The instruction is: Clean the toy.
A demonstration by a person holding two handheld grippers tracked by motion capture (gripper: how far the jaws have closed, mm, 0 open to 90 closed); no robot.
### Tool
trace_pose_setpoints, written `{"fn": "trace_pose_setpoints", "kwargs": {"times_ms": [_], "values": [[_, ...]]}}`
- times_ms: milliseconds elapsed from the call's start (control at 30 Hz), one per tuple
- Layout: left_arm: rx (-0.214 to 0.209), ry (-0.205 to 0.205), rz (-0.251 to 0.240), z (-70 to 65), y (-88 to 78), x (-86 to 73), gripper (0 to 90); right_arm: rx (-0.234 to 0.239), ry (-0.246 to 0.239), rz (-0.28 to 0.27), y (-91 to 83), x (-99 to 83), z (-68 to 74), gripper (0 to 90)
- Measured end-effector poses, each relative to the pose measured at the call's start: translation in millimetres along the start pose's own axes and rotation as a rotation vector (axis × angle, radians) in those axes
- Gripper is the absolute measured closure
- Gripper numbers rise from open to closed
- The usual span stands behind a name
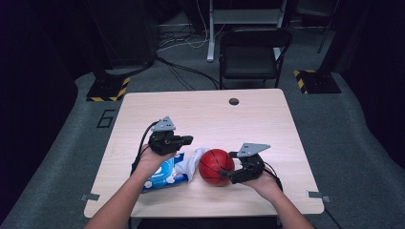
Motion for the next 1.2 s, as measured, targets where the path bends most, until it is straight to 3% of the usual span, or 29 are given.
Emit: {"fn": "trace_pose_setpoints", "kwargs": {"times_ms": [100, 267, 467, 633, 967, 1133, 1200], "values": [[0.005, 0.022, 0.048, -3.2, 8.2, -5.8, 88.1, 0.001, 0.004, 0.004, -0.5, -0.6, -0.9, 18.8], [0.001, -0.006, 0.030, -2.7, 11.0, -17.3, 86.2, 0.003, 0.011, 0.003, -0.9, -1.5, -1.4, 18.9], [0.010, -0.022, 0.051, -6.6, 12.7, -23.9, 68.9, 0.008, 0.021, 0.007, -1.5, -2.8, -3.9, 18.8], [0.019, -0.033, 0.073, -8.4, 17.8, -36.0, 63.0, 0.008, 0.022, 0.007, -1.2, -2.7, -4.0, 18.8], [0.022, -0.053, 0.147, -5.4, 26.8, -64.3, 62.6, 0.016, 0.027, 0.009, -0.5, -3.3, -3.9, 18.6], [0.039, -0.014, 0.226, -8.5, 32.5, -73.9, 62.6, 0.019, 0.035, 0.009, -0.4, -3.8, -4.7, 18.7], [0.047, 0.003, 0.261, -10.5, 34.6, -74.7, 69.2, 0.019, 0.036, 0.009, -0.4, -3.9, -5.2, 18.7]]}}
Point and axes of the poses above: each handheld gripper's, and its own axes: y roughly forward along the jaws, x roughly out of its top, z roughly to its left, the point moved 3 cm from there along y, roughly forward along the jaws, and after that the axes turned 10 degrees about -x, right-handed, at the moved point
